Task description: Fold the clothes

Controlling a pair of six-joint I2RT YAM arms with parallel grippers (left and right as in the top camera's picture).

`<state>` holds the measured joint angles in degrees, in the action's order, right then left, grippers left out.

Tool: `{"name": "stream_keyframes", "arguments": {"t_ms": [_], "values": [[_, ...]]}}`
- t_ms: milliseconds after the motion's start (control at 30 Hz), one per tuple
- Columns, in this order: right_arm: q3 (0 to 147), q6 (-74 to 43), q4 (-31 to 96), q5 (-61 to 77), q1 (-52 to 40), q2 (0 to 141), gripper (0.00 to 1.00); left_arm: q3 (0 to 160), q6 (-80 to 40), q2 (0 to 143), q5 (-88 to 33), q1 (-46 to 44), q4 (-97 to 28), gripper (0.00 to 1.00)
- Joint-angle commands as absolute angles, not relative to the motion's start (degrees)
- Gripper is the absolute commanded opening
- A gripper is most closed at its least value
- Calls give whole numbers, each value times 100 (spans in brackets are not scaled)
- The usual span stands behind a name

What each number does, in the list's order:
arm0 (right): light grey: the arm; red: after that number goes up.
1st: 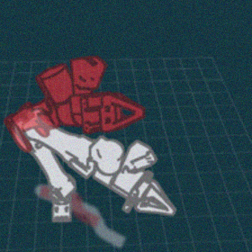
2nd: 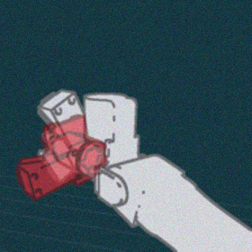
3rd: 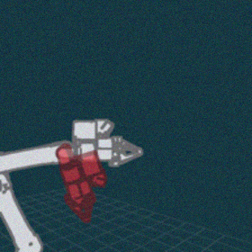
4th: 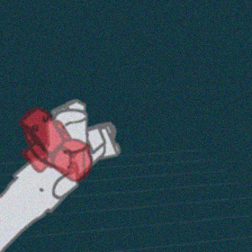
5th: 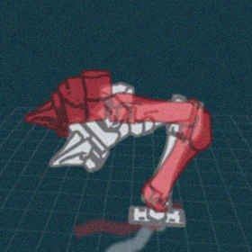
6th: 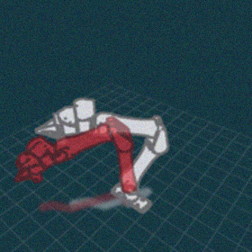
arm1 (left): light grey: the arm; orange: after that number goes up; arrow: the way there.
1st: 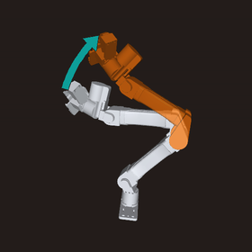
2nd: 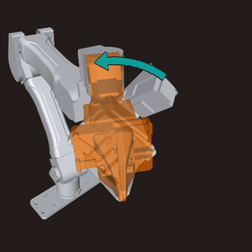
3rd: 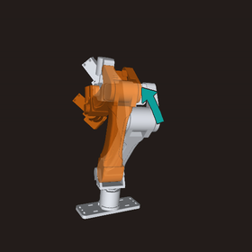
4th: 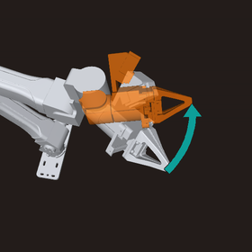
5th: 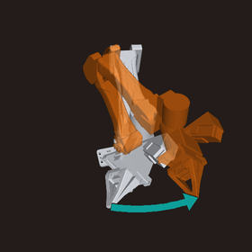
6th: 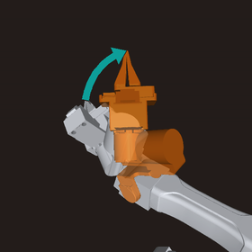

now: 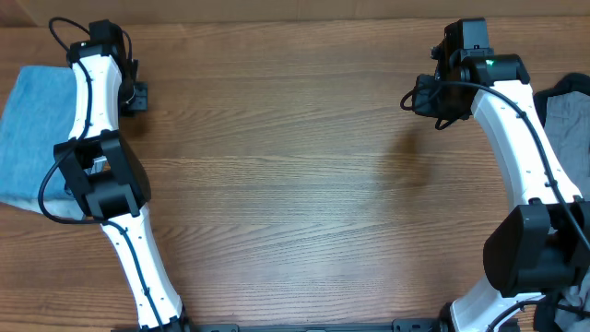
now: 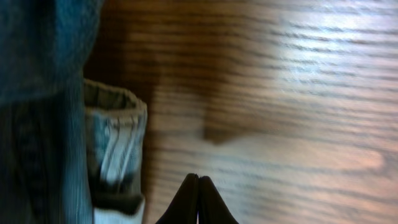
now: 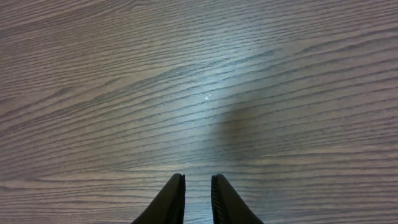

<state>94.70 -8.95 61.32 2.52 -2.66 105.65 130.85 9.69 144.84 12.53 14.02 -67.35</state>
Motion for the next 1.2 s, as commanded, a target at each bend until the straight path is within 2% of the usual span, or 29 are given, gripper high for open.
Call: {"name": "stream_keyframes", "arguments": {"t_ms": [0,333,467,600,633,833,1000,1067,1167], "values": [[9443,-869,6110,196,-244,10567,18,12840,1229,14313,1372,1538,-6412,4],[9443,-869,6071,196,-244,10567,18,12759,1632,14313,1299,1691,-5253,4],[9443,-869,6073,180,-244,10567,19,12763,1597,14313,1000,1691,-5192,4],[9684,-891,6117,-152,-126,10565,40,13196,1321,14228,239,1483,-5577,4],[9830,-895,6136,-239,-8,10565,54,13485,1212,14169,110,1326,-5741,4],[10160,-891,6606,220,792,10565,100,15047,672,13633,178,556,-6672,4],[10160,-893,6497,222,1168,10565,100,15126,139,12586,21,187,-7867,4],[10160,-893,6506,224,1170,10565,100,15126,-198,12143,14,196,-8088,9],[10160,-893,6580,222,1170,10565,100,15126,-233,11721,-47,233,-8812,10]]}}
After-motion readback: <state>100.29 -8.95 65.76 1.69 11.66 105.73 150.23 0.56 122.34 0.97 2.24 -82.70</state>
